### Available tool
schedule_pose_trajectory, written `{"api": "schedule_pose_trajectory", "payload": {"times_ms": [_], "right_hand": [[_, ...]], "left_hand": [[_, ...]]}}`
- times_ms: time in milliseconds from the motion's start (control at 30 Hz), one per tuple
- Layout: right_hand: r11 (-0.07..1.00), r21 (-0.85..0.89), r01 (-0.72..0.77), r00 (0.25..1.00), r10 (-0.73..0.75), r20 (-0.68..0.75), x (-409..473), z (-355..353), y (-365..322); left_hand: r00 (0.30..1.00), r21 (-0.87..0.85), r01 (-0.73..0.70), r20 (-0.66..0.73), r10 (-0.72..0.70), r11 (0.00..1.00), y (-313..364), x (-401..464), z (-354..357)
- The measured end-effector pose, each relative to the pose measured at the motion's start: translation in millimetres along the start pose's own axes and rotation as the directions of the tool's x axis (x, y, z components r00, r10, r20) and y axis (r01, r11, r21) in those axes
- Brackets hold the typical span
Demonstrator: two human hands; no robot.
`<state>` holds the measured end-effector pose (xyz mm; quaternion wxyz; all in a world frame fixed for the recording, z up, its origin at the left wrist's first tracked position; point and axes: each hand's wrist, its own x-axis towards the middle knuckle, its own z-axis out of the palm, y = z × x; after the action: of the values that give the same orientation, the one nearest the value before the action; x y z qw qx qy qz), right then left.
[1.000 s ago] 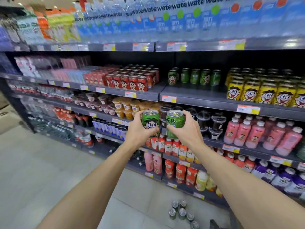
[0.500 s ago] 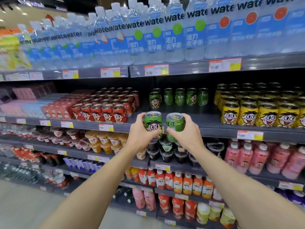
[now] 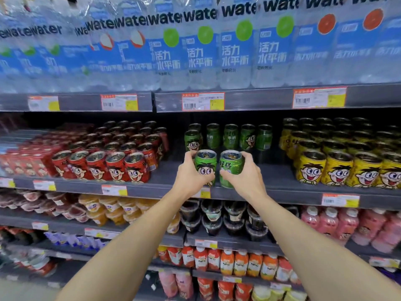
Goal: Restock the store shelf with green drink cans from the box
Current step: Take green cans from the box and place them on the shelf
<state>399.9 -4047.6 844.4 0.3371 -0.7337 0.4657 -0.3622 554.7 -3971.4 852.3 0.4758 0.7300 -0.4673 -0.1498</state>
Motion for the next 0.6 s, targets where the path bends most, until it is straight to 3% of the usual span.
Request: {"api": "schedule_pose_trajectory", "payload": {"times_ms": [367, 600], "right_hand": [[0.994, 0.006, -0.107, 0.989, 0.107, -0.099, 33, 38, 8], [0.99, -0.044, -0.135, 0.98, 0.127, -0.152, 32, 49, 13]], "left_hand": [[0.985, -0.041, -0.011, 0.172, 0.017, 0.999, -35, 58, 11], [0.973, -0.082, -0.078, 0.212, 0.094, 0.994, -51, 73, 18]]}}
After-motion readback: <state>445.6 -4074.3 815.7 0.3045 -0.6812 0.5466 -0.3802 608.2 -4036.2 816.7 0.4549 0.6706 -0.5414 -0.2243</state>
